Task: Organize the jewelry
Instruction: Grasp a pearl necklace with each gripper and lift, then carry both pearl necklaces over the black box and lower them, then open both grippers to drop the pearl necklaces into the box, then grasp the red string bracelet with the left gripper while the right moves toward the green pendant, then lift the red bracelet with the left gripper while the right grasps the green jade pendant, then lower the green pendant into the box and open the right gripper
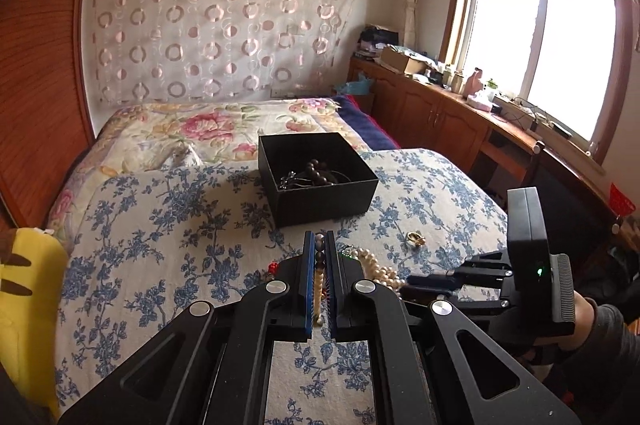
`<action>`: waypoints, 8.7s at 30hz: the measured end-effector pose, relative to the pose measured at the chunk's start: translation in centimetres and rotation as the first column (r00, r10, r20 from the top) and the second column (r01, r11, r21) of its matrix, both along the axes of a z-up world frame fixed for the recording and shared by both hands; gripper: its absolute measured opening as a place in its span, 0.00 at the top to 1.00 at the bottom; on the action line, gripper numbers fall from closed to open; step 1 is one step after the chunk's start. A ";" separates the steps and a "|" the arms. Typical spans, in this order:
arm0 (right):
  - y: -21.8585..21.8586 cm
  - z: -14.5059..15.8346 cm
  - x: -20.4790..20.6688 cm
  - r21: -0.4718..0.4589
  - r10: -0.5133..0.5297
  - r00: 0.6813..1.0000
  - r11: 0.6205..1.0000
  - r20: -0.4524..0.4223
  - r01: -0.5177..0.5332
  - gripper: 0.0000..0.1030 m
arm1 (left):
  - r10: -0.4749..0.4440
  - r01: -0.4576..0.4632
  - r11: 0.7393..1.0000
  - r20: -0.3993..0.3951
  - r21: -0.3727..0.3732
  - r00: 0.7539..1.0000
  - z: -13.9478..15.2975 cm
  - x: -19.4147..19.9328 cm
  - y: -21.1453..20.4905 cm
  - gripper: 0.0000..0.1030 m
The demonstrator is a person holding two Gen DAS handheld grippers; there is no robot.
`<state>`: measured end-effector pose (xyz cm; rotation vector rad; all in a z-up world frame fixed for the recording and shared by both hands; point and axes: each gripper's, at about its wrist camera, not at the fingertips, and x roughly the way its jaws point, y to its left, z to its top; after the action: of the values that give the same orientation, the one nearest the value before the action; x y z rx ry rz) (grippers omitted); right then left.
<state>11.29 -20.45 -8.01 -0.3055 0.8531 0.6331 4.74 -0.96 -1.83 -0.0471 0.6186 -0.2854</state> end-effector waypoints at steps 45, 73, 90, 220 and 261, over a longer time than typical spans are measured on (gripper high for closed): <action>-1.3 20.1 3.0 0.139 -0.049 0.926 0.990 0.373 -0.004 0.92 | -0.022 0.011 0.996 0.130 0.085 0.991 8.3 4.4 -1.2 0.96; 0.8 24.2 13.8 0.172 -0.128 0.906 0.983 0.404 0.063 0.92 | -0.006 -0.020 0.990 0.184 0.140 0.983 12.0 8.7 -2.6 0.96; 2.0 13.7 16.6 0.118 -0.108 0.975 0.989 0.196 0.086 0.92 | 0.023 -0.049 0.988 0.178 0.146 0.984 12.4 13.5 -3.4 0.96; 5.8 0.5 5.5 0.009 0.019 1.000 1.000 -0.025 -0.018 0.87 | -0.013 0.014 1.000 -0.060 0.016 0.998 -3.5 2.5 2.6 0.94; 3.6 10.9 13.2 0.131 -0.070 0.984 0.990 0.166 0.048 0.87 | 0.018 -0.020 0.997 0.036 0.077 0.999 0.6 7.0 1.6 0.94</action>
<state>24.50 -16.82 2.94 -0.2156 0.6529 0.5939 11.74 0.61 -1.28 0.0261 0.5937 -0.2434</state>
